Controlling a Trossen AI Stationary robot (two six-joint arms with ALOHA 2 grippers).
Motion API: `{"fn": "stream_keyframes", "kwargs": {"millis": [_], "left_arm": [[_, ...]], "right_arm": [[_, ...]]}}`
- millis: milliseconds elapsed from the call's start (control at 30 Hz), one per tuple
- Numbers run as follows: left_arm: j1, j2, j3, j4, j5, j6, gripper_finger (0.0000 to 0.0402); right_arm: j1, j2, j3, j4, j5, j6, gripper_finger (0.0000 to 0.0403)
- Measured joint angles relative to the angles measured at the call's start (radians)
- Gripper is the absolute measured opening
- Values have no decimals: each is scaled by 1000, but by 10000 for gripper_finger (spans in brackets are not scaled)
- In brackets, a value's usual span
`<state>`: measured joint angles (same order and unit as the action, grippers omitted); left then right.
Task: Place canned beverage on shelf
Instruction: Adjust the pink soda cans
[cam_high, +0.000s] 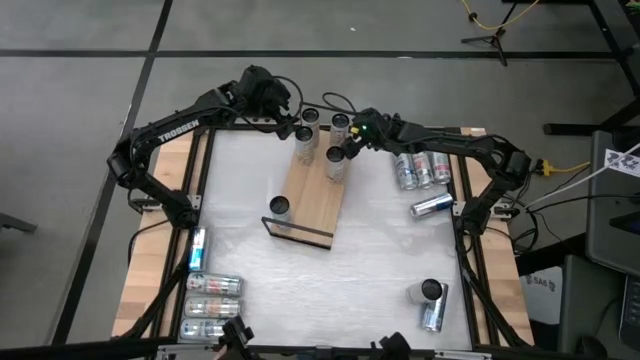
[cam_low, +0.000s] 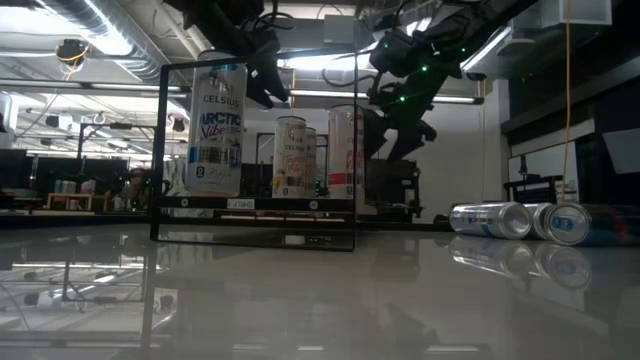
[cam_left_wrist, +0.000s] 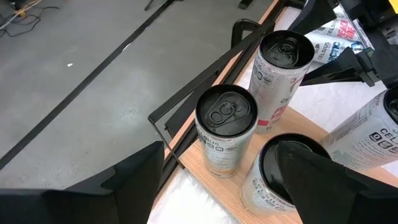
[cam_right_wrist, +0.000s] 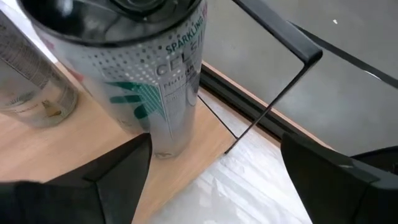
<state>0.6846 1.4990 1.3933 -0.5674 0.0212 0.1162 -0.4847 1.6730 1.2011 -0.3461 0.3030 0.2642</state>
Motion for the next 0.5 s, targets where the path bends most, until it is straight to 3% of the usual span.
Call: {"fn": "stream_keyframes", "kwargs": {"millis": [500], "left_arm": [[0, 0, 0, 0, -1, -1, 306]], "right_arm": [[-1, 0, 0, -48, 71, -32, 353]]}}
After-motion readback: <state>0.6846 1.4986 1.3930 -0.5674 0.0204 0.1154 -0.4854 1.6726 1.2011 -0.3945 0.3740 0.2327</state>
